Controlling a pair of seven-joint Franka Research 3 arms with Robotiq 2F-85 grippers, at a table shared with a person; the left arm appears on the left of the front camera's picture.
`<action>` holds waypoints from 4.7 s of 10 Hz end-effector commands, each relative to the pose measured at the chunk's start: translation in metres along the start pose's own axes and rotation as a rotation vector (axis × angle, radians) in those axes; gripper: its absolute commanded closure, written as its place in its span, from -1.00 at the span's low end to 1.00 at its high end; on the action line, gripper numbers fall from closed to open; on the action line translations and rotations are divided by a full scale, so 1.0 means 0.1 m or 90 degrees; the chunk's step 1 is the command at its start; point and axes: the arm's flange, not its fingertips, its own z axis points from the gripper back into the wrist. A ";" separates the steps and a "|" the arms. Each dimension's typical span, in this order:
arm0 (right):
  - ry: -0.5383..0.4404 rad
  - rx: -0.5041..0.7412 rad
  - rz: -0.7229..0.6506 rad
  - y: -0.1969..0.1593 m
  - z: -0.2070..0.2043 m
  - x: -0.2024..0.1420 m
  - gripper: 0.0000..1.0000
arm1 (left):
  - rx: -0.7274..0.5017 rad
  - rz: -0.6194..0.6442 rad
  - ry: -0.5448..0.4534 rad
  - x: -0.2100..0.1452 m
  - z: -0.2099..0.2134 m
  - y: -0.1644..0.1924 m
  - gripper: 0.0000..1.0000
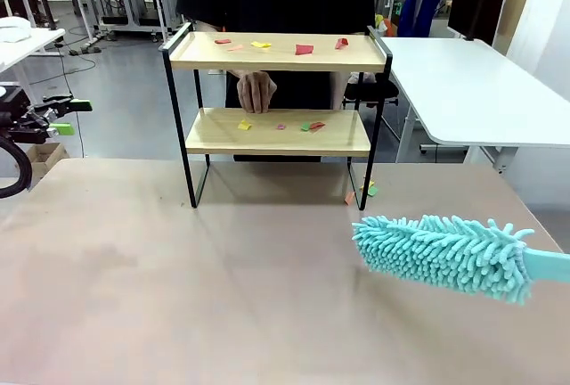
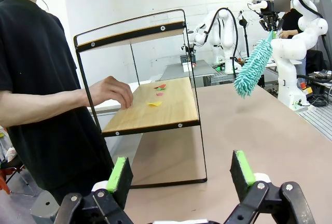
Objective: Clean the shelf.
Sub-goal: Clean the specific section of the Shelf indicated by the human with the Duster.
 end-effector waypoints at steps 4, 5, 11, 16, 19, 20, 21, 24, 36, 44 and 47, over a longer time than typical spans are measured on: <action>-0.004 0.004 0.006 0.05 0.03 -0.07 0.74 | -0.004 -0.008 0.003 0.02 0.00 -0.01 -1.00; -0.004 0.004 0.006 0.05 0.03 -0.07 0.74 | -0.004 -0.008 0.003 0.02 0.00 -0.01 -1.00; -0.004 0.004 0.006 0.05 0.03 -0.07 0.74 | -0.004 -0.008 0.003 0.02 0.00 -0.01 -1.00; -0.010 0.020 0.060 0.12 0.11 0.06 0.74 | -0.004 -0.008 0.003 0.02 0.00 -0.01 -1.00; -0.034 0.090 0.091 0.33 0.27 0.39 0.74 | -0.004 -0.008 0.003 0.02 0.00 -0.01 -1.00; -0.033 0.112 0.088 0.42 0.26 0.52 0.74 | -0.004 -0.008 0.003 0.02 0.00 -0.01 -1.00; -0.042 0.139 0.084 0.52 0.24 0.64 0.74 | -0.004 -0.008 0.003 0.02 0.00 -0.01 -1.00; -0.108 0.201 0.041 0.96 0.09 0.96 0.74 | -0.004 -0.008 0.003 0.02 0.00 -0.01 -1.00; -0.206 0.224 -0.078 1.33 -0.27 1.35 0.74 | -0.004 -0.008 0.003 0.02 0.00 -0.01 -1.00; -0.322 0.243 -0.175 1.57 -0.56 2.08 0.74 | -0.004 -0.008 0.003 0.02 0.00 -0.01 -1.00; -0.344 0.232 -0.228 1.68 -0.68 2.42 0.74 | -0.004 -0.008 0.003 0.02 0.00 -0.01 -1.00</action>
